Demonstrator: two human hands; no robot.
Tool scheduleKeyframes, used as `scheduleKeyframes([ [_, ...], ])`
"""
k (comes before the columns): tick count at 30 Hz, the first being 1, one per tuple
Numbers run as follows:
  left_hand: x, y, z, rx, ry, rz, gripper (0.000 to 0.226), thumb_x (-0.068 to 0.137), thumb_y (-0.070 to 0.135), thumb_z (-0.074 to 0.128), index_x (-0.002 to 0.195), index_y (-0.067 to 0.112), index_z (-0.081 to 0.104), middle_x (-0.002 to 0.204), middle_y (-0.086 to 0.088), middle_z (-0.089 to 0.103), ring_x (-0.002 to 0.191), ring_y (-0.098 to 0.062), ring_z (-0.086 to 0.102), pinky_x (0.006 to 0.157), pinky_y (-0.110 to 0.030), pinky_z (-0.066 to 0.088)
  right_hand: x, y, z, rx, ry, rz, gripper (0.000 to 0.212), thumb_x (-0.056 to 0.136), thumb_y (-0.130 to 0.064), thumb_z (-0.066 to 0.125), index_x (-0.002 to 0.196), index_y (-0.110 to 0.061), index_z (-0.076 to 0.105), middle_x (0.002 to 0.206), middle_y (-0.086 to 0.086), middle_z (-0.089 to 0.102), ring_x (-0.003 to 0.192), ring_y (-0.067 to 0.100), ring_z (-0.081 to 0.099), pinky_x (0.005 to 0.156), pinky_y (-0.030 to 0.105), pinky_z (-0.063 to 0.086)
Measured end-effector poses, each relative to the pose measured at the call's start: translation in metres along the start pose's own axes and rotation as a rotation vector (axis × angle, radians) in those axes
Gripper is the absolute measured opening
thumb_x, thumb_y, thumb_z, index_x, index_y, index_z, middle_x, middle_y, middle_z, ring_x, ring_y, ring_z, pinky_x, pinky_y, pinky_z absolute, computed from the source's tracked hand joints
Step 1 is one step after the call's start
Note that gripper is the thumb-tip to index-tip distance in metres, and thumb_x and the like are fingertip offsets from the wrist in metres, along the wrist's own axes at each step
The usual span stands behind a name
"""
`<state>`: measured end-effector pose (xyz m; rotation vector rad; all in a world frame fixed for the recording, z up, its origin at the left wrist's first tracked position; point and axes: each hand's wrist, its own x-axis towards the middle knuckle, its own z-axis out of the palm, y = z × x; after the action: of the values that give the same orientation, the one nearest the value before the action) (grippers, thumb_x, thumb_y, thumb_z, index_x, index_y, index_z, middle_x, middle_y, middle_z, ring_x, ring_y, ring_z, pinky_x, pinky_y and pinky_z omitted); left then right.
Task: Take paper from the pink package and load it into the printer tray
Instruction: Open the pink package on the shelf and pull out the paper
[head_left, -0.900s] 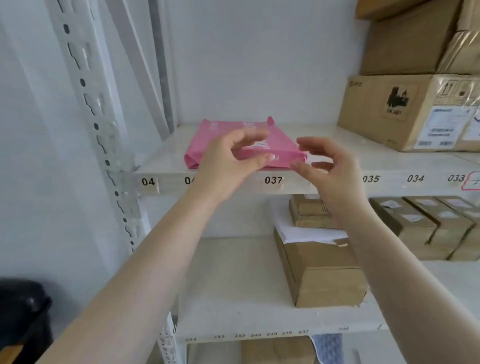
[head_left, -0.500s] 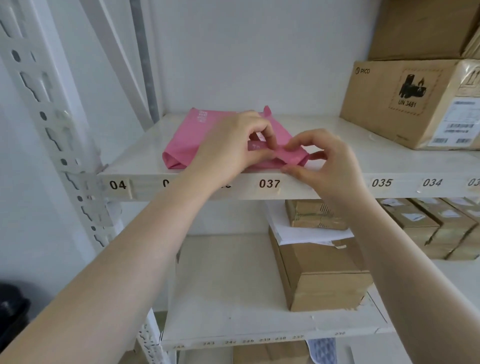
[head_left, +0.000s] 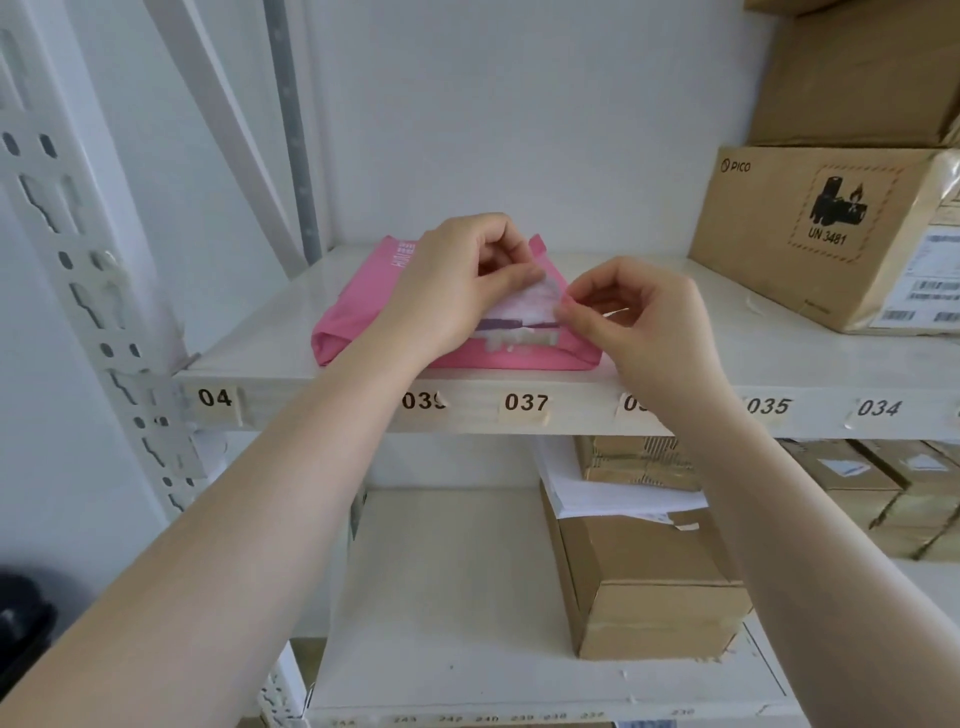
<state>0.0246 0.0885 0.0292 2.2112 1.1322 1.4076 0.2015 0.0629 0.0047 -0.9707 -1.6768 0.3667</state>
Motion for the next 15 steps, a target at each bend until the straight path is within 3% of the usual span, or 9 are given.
scheduleKeyframes([
  [2,-0.002,0.002,-0.002,-0.032,-0.016,-0.007,0.013,0.082,0.019,0.073,0.082,0.017,0.06,0.069,0.004,0.068,0.055,0.004,0.052,0.056,-0.01,0.038,0.004,0.004,-0.003,0.115,0.013,0.088,0.008,0.076,-0.011,0.076,0.074,-0.016,0.07,0.069,-0.001,0.07,0.065,0.011,0.064,0.068,0.028,0.052],
  [5,-0.009,0.004,-0.008,-0.025,-0.058,0.075,0.016,0.078,0.018,0.075,0.079,0.02,0.06,0.094,0.001,0.071,0.082,-0.006,0.061,0.073,-0.019,0.043,0.008,0.007,-0.008,0.261,-0.016,0.229,0.007,0.075,-0.012,0.077,0.071,-0.015,0.073,0.065,0.0,0.073,0.065,0.013,0.065,0.071,0.028,0.052],
  [8,-0.016,0.006,-0.007,0.162,-0.098,0.128,0.015,0.071,0.039,0.079,0.079,0.03,0.07,0.107,0.01,0.064,0.101,-0.01,0.054,0.086,-0.025,0.04,0.01,0.007,-0.01,0.312,-0.043,0.296,0.006,0.075,-0.013,0.078,0.07,-0.014,0.074,0.066,0.004,0.074,0.069,0.02,0.065,0.078,0.037,0.054],
  [11,-0.022,0.006,0.0,0.368,-0.047,0.187,0.02,0.068,0.052,0.076,0.08,0.036,0.073,0.108,0.016,0.061,0.1,-0.011,0.048,0.088,-0.034,0.043,0.011,0.006,-0.01,0.326,-0.045,0.32,0.007,0.075,-0.013,0.078,0.069,-0.015,0.074,0.066,0.005,0.073,0.07,0.022,0.064,0.079,0.039,0.054],
  [15,-0.023,0.005,0.004,0.401,-0.01,0.253,0.016,0.07,0.048,0.077,0.074,0.034,0.071,0.106,0.015,0.062,0.095,-0.013,0.051,0.082,-0.04,0.045,0.01,0.004,-0.01,0.324,-0.05,0.31,0.008,0.076,-0.012,0.077,0.069,-0.015,0.074,0.064,0.003,0.073,0.068,0.019,0.064,0.077,0.037,0.054],
])
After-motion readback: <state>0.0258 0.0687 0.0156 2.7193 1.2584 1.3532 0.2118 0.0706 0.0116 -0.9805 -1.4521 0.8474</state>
